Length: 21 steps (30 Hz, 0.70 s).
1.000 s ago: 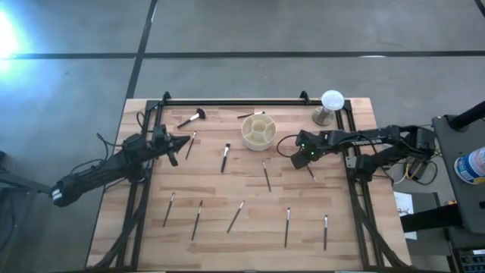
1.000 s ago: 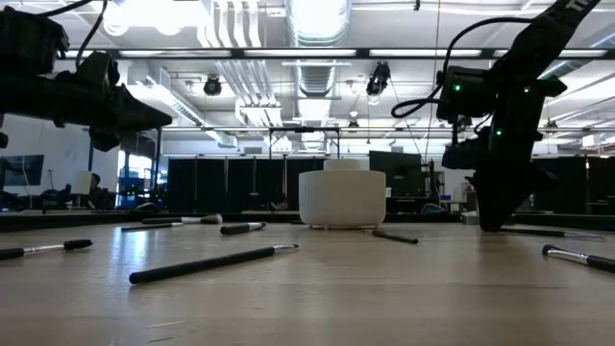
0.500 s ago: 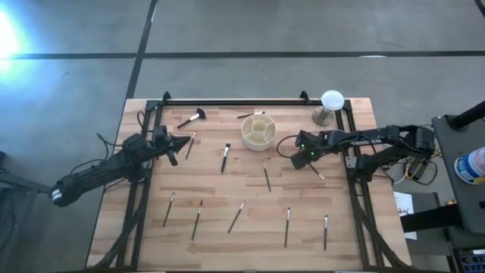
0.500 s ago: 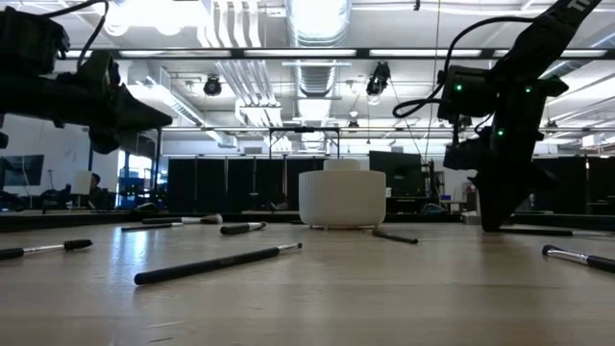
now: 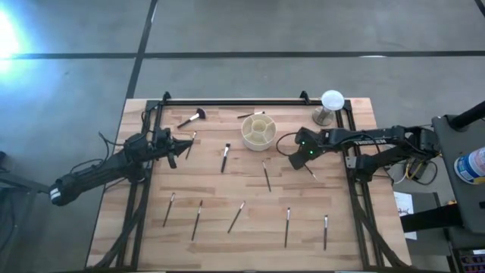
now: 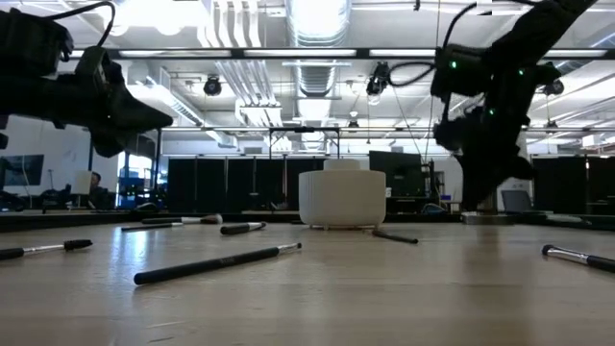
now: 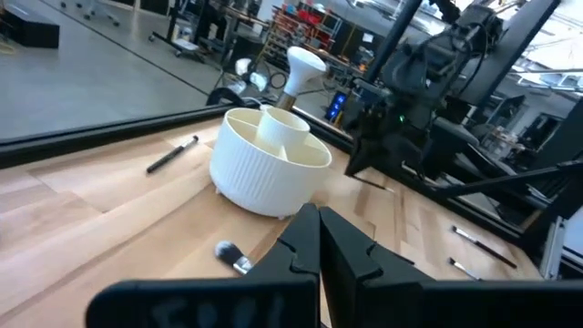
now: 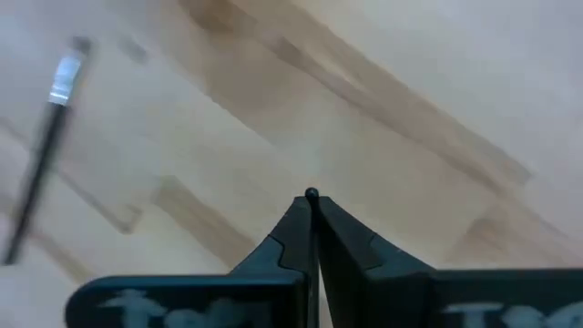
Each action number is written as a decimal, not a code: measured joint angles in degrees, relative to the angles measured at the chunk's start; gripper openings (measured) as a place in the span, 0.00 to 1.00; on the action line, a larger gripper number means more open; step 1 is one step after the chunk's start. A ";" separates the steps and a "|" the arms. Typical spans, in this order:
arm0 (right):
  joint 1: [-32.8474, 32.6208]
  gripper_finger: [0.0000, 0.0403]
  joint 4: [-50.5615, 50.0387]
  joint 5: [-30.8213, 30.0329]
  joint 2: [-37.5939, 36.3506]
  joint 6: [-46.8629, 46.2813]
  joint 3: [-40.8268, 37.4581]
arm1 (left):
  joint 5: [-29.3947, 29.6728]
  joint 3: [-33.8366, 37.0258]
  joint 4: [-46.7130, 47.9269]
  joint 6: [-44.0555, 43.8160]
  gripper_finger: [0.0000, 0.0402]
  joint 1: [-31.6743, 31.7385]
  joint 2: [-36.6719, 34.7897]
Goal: Put items in baskets/containers
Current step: Put the top black silver liner brush into the pen organizer
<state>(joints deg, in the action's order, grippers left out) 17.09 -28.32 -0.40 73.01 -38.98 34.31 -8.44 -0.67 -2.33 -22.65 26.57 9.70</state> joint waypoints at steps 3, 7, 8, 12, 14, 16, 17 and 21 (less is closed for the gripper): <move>-0.01 0.02 0.27 0.09 -1.55 1.20 2.29 | -0.09 0.00 -0.54 -0.02 0.00 -0.02 0.61; -0.01 0.02 2.05 0.02 -2.79 2.87 4.80 | -2.08 0.00 -1.59 0.96 0.00 -0.46 1.74; -0.01 0.02 3.93 0.02 -2.98 3.11 5.07 | -2.50 0.00 -2.27 1.20 0.00 -0.69 2.15; -0.21 0.02 14.28 0.89 -3.01 3.48 5.00 | -3.09 0.00 -4.79 3.32 0.00 -2.54 4.12; -0.73 0.02 19.38 0.98 -2.66 3.44 4.71 | -3.13 0.00 -6.53 4.63 0.03 -3.93 5.31; -1.29 0.02 23.96 1.09 -2.28 3.42 4.42 | -3.09 0.00 -8.80 5.97 0.07 -5.64 6.71; -1.63 0.02 26.97 1.08 -1.98 3.32 4.32 | -2.94 0.00 -9.97 6.56 0.10 -6.65 7.53; -2.80 0.02 39.27 0.88 -0.35 2.93 3.82 | -0.62 0.00 -15.60 7.67 0.22 -10.23 11.32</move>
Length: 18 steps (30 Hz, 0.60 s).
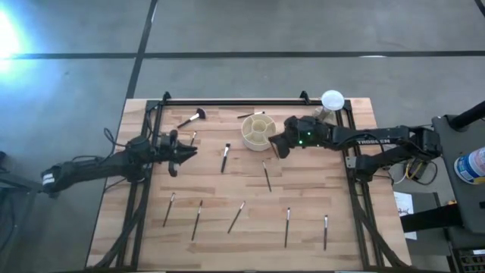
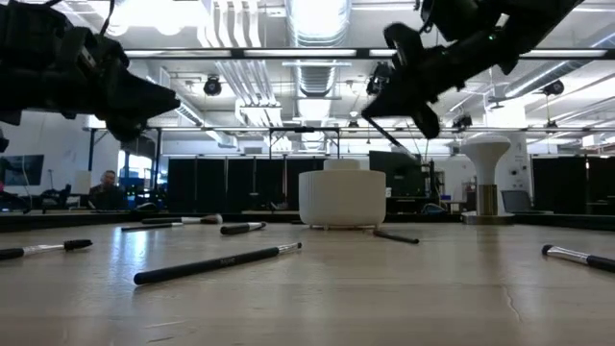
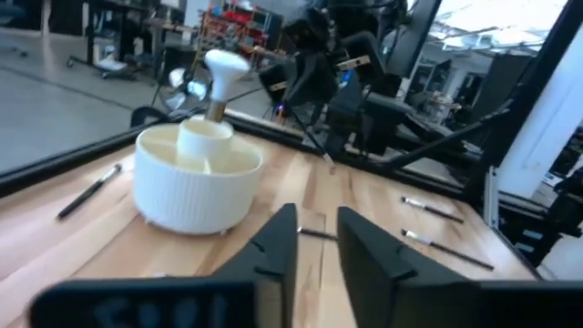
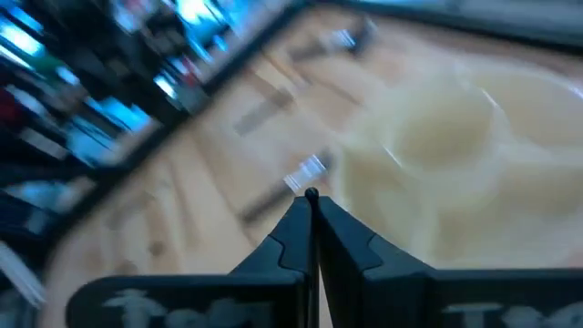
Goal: Put items in baskets/containers
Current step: Put the top black silver liner brush into the pen organizer
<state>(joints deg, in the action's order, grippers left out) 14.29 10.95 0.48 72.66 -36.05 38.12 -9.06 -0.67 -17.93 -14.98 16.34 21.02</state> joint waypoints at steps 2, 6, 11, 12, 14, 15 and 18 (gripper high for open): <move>-0.59 0.02 6.14 -0.46 1.29 0.00 -0.10 | 1.14 0.00 -2.86 0.10 0.28 -1.73 2.22; -1.25 0.02 19.62 -0.53 5.43 -0.03 -0.10 | 5.69 -0.07 -6.96 3.14 0.35 -5.35 6.39; -1.29 0.02 36.55 -0.64 12.46 -0.13 -0.10 | 11.04 -1.78 -10.76 6.08 0.38 -9.24 11.37; -1.32 0.02 40.06 -0.62 13.97 -0.13 -0.10 | 11.12 -2.21 -11.63 5.56 0.38 -9.60 12.35; -1.40 0.02 46.43 -0.60 16.98 -0.15 -0.12 | 11.08 -3.16 -12.98 2.75 0.38 -9.95 14.58; -1.53 0.02 49.70 -0.55 18.49 -0.15 -0.12 | 11.10 -3.52 -13.20 0.95 0.38 -9.97 15.57; -1.88 0.02 58.64 -0.44 22.72 -0.15 -0.09 | 11.10 -5.59 -15.32 -4.15 0.38 -9.97 19.14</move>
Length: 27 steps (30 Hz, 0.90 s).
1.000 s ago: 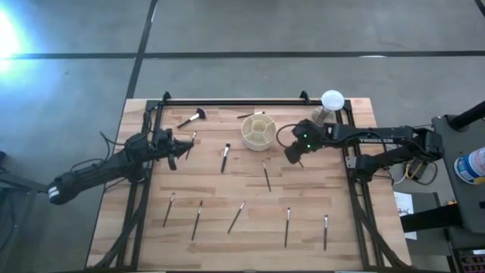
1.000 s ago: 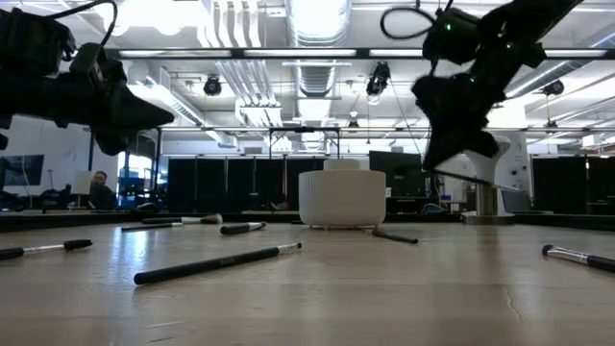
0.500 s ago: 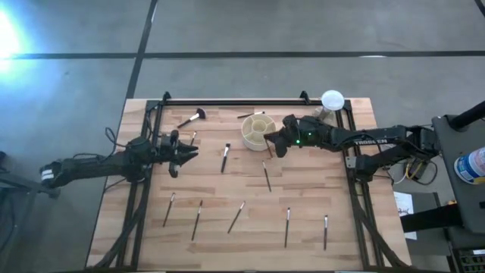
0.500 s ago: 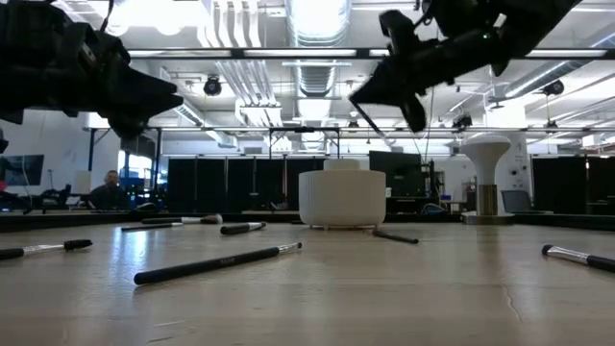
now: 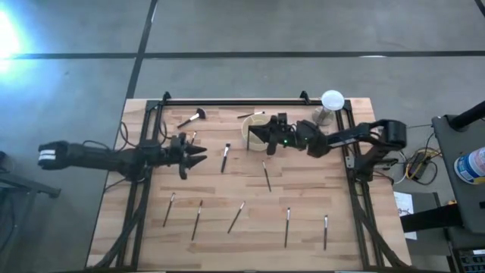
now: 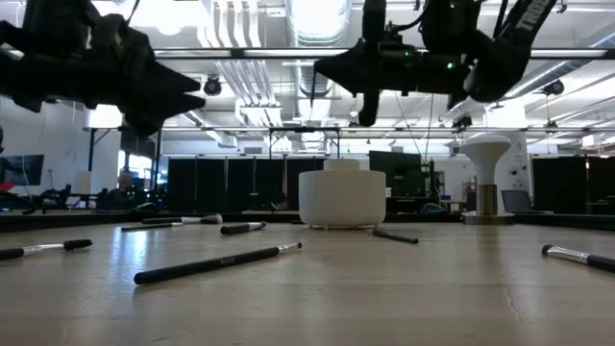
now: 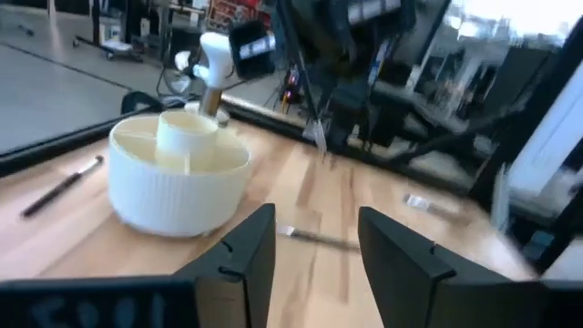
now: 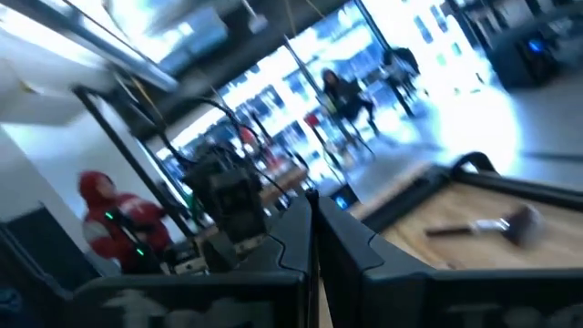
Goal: Put items in baskets/containers
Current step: Put the top black silver liner brush into the pen organizer
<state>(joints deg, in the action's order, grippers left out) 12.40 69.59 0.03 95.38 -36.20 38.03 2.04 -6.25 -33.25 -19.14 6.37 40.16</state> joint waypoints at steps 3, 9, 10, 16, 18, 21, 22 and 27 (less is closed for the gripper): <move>-0.47 0.02 7.50 -0.02 3.95 0.23 1.12 | 0.00 -1.39 -1.49 -2.76 0.38 0.00 4.11; -1.30 0.02 13.55 0.17 9.88 1.12 5.79 | 0.00 -5.41 -8.62 -5.00 0.38 0.00 12.60; -1.41 0.02 13.61 0.22 10.42 1.63 6.38 | 0.00 -6.28 -9.43 -5.03 0.38 0.00 14.12; -2.44 0.02 13.89 0.42 11.37 4.85 9.92 | -0.02 -11.08 -9.87 -5.07 0.38 -0.04 21.31; -2.84 0.02 13.90 0.43 11.13 6.47 10.48 | -0.20 -12.59 -10.37 -5.09 0.38 -0.07 23.30; -3.29 0.02 13.81 0.44 10.99 7.43 11.53 | -0.48 -13.85 -11.98 -5.09 0.38 -0.07 26.00; -3.42 0.02 13.83 0.44 10.99 7.73 11.87 | -0.63 -14.15 -13.10 -5.09 0.38 -0.07 26.82; -3.67 0.02 13.76 0.44 11.23 8.41 12.81 | -2.73 -15.53 -16.27 -4.76 0.38 -0.09 30.07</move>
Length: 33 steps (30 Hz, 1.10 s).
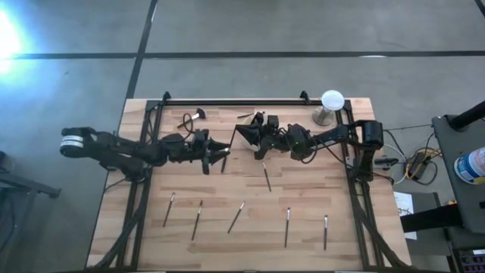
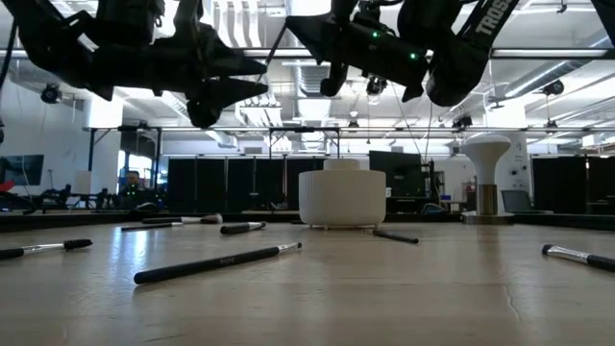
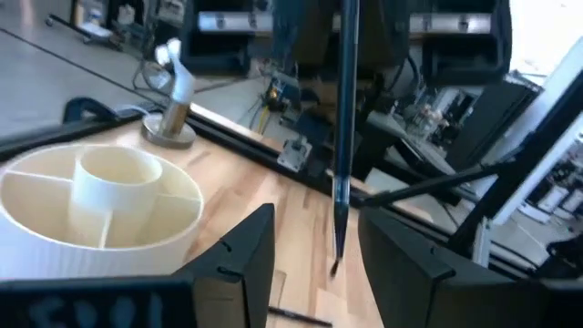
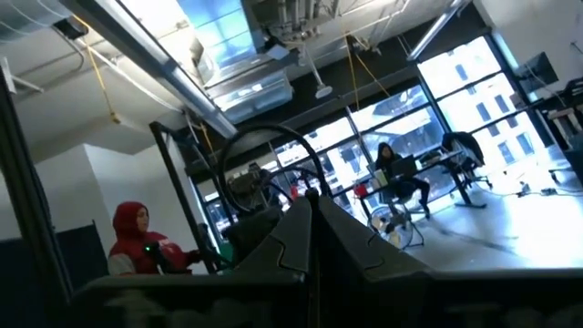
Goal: Put items in baskets/containers
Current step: Put the top black silver liner brush into the pen organizer
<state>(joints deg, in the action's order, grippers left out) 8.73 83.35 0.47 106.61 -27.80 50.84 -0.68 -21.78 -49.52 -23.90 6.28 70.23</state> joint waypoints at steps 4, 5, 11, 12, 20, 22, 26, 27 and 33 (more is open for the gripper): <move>0.00 0.02 0.05 -0.02 0.00 0.81 -0.06 | -1.55 -0.92 -0.59 1.36 0.38 -0.15 2.18; 0.00 0.02 0.05 -0.02 0.00 0.84 -0.08 | -1.69 -1.11 -0.87 1.77 0.38 -0.15 2.70; -0.59 0.02 0.03 -0.11 0.00 2.18 0.16 | -1.69 -1.46 -1.65 4.14 0.26 -0.15 3.36; -0.66 0.02 0.04 -0.11 0.00 2.35 0.14 | -1.69 -1.46 -1.57 4.41 0.22 -0.15 3.09; -0.63 0.02 -0.18 -0.21 -0.04 2.79 -0.17 | -2.24 -1.39 0.90 5.73 0.03 -0.17 0.19; -0.63 0.02 -0.98 -0.14 -0.07 2.94 -0.17 | -2.26 -1.37 2.49 5.77 0.02 -0.12 -0.56; -0.59 0.05 -4.73 -0.41 -0.21 3.06 -0.17 | -2.40 -1.33 8.11 5.57 0.02 0.46 -2.80; -0.58 0.06 -6.10 -0.41 -0.30 3.67 -0.18 | -2.43 -1.35 10.10 5.26 0.02 0.72 -3.73; -0.46 0.21 -25.59 -0.68 -5.03 11.65 -0.41 | -3.40 -2.85 23.54 1.20 0.01 2.59 -9.03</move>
<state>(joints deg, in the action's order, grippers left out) 8.27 57.76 -0.21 101.57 -16.14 50.43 -4.08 -24.64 -25.98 -22.70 8.87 61.20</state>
